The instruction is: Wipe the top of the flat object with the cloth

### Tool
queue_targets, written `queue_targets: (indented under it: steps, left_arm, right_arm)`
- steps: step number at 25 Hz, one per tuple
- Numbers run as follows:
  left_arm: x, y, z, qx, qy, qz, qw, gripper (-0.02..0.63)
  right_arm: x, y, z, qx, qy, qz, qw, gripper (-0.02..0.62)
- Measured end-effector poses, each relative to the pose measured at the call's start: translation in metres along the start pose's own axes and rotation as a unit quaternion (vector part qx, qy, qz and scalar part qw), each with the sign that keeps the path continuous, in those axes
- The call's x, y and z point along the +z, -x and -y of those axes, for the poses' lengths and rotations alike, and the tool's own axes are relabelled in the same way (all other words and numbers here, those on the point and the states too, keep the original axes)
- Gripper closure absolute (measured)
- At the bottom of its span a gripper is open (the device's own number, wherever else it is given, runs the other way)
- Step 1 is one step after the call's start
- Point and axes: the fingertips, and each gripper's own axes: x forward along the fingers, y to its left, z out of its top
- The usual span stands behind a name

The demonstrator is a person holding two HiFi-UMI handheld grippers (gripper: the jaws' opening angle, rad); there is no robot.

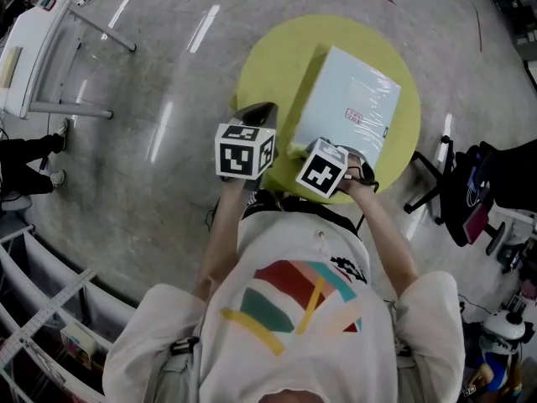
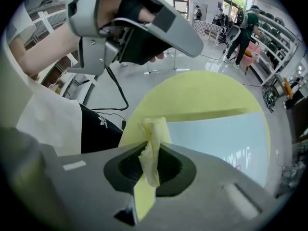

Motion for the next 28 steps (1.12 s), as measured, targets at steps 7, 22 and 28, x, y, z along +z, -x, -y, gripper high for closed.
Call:
queue_targets:
  steps: [7, 22, 28]
  left_arm:
    - [-0.001, 0.002, 0.003, -0.008, -0.009, -0.003, 0.9999, 0.589]
    - [-0.019, -0.024, 0.053, -0.018, -0.049, -0.085, 0.9950, 0.589]
    - [-0.041, -0.033, 0.062, -0.002, -0.055, -0.133, 0.9897, 0.589]
  right_arm:
    - [0.000, 0.010, -0.005, -0.006, -0.029, 0.036, 0.999, 0.569]
    - [-0.194, 0.170, 0.261, -0.315, -0.313, 0.396, 0.804, 0.569]
    - [-0.216, 0.104, 0.297, -0.237, -0.388, 0.400, 0.796, 0.569]
